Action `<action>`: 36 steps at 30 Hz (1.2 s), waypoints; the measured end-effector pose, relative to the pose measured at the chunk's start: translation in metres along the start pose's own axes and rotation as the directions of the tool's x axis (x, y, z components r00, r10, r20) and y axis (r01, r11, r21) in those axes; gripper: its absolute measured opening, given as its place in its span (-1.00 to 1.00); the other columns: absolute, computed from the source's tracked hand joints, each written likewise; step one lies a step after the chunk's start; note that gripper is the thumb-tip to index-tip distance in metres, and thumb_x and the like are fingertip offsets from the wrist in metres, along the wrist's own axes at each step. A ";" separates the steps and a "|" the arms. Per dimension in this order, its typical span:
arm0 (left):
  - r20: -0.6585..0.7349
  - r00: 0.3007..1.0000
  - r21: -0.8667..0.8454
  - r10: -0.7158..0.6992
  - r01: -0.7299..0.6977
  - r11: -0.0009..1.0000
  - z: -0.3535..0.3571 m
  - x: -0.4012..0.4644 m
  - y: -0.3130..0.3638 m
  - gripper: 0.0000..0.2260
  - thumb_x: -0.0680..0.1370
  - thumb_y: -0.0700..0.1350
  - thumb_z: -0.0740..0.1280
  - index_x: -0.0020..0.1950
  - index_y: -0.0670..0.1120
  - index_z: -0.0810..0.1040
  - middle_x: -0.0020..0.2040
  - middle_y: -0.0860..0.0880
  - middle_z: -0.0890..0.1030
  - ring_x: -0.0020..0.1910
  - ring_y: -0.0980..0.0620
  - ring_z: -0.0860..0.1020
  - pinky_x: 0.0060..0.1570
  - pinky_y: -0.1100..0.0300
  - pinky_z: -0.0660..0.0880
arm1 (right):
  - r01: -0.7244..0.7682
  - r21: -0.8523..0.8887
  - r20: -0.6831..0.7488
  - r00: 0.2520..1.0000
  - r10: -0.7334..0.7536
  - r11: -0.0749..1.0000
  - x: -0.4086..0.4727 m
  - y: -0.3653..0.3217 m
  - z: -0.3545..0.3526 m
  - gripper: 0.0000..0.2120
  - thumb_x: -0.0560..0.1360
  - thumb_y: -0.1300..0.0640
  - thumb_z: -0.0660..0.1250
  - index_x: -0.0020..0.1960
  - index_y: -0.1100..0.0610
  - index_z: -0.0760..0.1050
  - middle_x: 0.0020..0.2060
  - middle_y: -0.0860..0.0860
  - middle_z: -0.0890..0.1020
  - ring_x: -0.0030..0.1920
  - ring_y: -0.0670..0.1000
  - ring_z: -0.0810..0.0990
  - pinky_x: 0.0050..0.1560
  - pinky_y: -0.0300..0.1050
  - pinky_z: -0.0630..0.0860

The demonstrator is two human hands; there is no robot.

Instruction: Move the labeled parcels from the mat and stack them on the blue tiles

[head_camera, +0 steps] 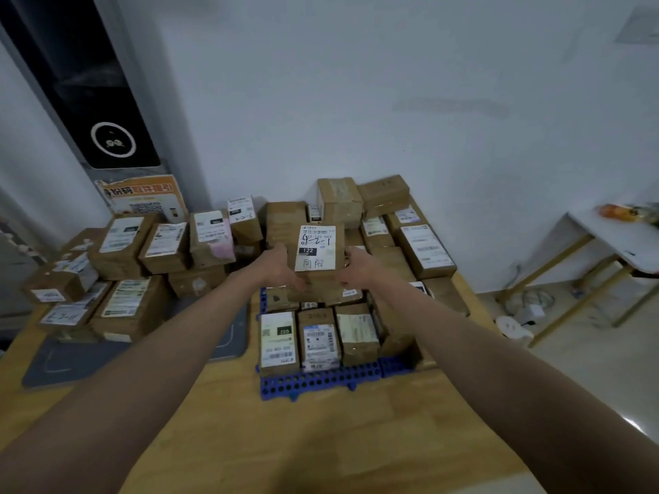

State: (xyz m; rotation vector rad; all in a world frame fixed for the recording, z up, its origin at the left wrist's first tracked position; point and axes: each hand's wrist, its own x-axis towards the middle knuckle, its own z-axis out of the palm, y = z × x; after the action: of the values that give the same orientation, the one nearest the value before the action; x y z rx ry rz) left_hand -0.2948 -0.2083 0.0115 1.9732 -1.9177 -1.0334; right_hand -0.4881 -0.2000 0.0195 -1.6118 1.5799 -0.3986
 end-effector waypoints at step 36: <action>0.124 0.991 -0.075 0.040 -0.031 0.997 0.112 0.175 0.126 -0.34 0.42 -0.04 0.52 0.39 -0.14 0.26 0.24 -0.08 0.51 0.10 0.01 0.49 0.01 0.14 0.49 | -0.108 0.105 -0.034 0.993 0.112 0.989 0.114 0.161 -0.143 -0.34 0.44 0.25 0.44 0.47 0.12 0.26 0.21 0.12 0.56 0.12 0.09 0.59 0.03 0.04 0.64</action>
State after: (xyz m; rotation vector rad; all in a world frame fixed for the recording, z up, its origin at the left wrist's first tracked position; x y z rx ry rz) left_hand -0.4774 -0.3542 -0.0554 1.8690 -1.9406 -1.2263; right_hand -0.6817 -0.3333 -0.0466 -1.4400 1.6430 -0.4486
